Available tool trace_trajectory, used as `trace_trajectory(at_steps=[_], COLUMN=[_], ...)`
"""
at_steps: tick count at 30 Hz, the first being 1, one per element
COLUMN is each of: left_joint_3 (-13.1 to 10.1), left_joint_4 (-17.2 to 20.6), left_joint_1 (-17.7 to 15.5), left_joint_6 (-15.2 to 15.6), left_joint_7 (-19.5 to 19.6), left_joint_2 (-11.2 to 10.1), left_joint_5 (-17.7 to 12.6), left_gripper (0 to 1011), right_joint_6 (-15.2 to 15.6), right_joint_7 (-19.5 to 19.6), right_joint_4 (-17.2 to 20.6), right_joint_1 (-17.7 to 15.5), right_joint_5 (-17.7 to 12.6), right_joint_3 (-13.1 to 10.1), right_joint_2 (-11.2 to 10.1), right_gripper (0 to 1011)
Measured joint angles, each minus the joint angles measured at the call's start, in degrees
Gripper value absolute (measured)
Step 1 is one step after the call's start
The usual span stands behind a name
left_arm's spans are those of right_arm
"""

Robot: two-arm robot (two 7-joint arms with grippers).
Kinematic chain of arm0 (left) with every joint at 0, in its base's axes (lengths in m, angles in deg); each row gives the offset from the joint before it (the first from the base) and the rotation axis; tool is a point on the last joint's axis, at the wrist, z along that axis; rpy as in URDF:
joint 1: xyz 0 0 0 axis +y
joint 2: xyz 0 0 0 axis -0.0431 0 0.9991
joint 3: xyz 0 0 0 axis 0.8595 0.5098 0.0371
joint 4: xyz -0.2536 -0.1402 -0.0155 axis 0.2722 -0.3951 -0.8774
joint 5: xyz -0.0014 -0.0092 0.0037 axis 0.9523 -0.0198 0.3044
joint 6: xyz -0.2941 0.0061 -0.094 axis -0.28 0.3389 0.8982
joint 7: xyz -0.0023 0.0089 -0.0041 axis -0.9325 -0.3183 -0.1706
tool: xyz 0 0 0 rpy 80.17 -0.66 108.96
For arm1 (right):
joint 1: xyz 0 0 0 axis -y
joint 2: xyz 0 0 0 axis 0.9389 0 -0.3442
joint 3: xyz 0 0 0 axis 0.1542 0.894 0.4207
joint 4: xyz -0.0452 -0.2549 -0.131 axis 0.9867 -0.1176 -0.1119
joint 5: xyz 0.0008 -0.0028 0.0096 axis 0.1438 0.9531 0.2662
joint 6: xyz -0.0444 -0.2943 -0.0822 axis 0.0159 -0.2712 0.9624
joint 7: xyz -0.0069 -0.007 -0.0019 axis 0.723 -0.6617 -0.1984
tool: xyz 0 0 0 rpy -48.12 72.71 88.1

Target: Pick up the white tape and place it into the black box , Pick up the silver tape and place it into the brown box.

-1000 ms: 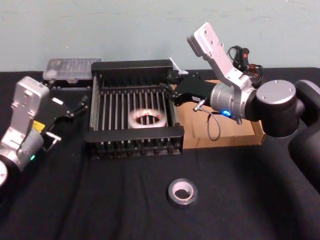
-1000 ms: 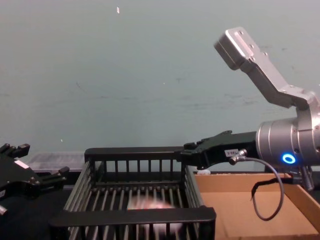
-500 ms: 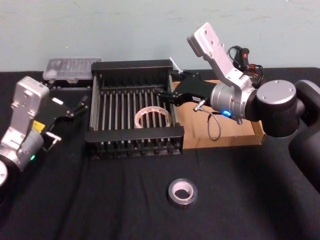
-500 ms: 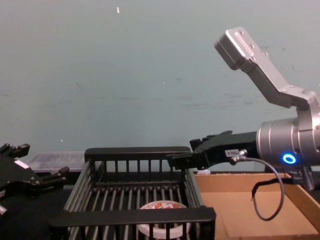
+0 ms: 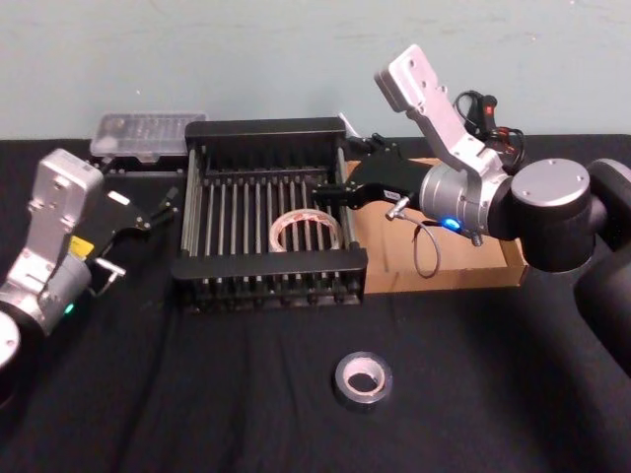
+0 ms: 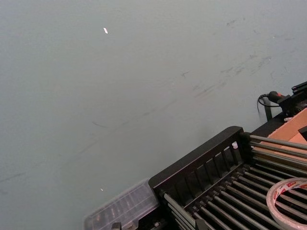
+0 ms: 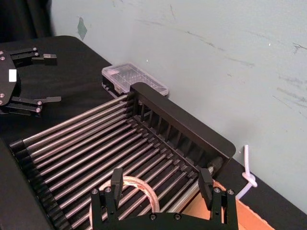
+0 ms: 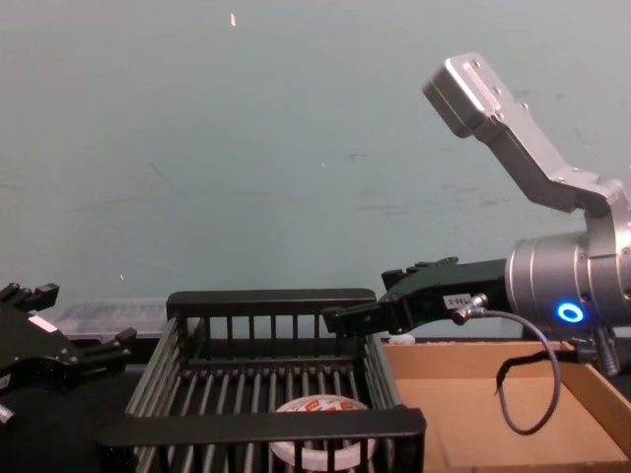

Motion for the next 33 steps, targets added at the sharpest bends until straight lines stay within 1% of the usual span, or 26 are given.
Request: trace_trajectory(at_steps=[3, 9, 15, 18, 19, 21, 22, 25, 26, 28, 29, 32, 33], left_joint_3=[0.0, 0.0, 0.0, 0.0, 0.0, 0.0, 0.0, 0.0, 0.0, 0.0, 0.0, 0.0, 0.0], left_joint_4=[0.0, 0.0, 0.0, 0.0, 0.0, 0.0, 0.0, 0.0, 0.0, 0.0, 0.0, 0.0, 0.0], left_joint_1=[0.0, 0.0, 0.0, 0.0, 0.0, 0.0, 0.0, 0.0, 0.0, 0.0, 0.0, 0.0, 0.0], left_joint_6=[0.0, 0.0, 0.0, 0.0, 0.0, 0.0, 0.0, 0.0, 0.0, 0.0, 0.0, 0.0, 0.0], left_joint_7=[0.0, 0.0, 0.0, 0.0, 0.0, 0.0, 0.0, 0.0, 0.0, 0.0, 0.0, 0.0, 0.0], left_joint_2=[0.0, 0.0, 0.0, 0.0, 0.0, 0.0, 0.0, 0.0, 0.0, 0.0, 0.0, 0.0, 0.0], left_joint_5=[0.0, 0.0, 0.0, 0.0, 0.0, 0.0, 0.0, 0.0, 0.0, 0.0, 0.0, 0.0, 0.0], left_gripper=[1001, 1001, 1001, 1001, 1001, 1001, 1001, 1001, 1001, 1001, 1001, 1001, 1001], right_joint_6=[0.0, 0.8, 2.9, 4.1, 4.6, 5.1, 5.5, 6.1, 6.5, 6.9, 7.3, 8.0, 8.5], right_joint_7=[0.0, 1.0, 1.4, 1.2, 0.9, 0.6, 0.3, -0.2, -0.5, -0.9, -1.3, -1.8, -2.0], right_joint_4=[0.0, 1.4, 4.1, 6.1, 7.3, 8.6, 9.7, 11.6, 12.9, 14.2, 15.4, 17.3, 18.5], right_joint_1=[0.0, -0.6, -1.8, -2.8, -3.4, -4.1, -4.8, -6.0, -6.9, -7.9, -8.8, -10.5, -11.6], right_joint_5=[0.0, 0.1, 0.3, 0.1, -0.1, -0.3, -0.6, -1.1, -1.5, -2.0, -2.6, -3.7, -4.4], right_joint_3=[0.0, -1.1, -2.6, -3.3, -3.7, -4.1, -4.4, -5.0, -5.3, -5.7, -6.1, -6.7, -7.0], right_joint_2=[0.0, -0.3, -1.8, -3.0, -3.9, -4.8, -5.7, -7.1, -8.0, -9.0, -9.9, -11.3, -12.2], right_gripper=[1002, 1002, 1002, 1002, 1002, 1002, 1003, 1002, 1002, 1002, 1002, 1002, 1002])
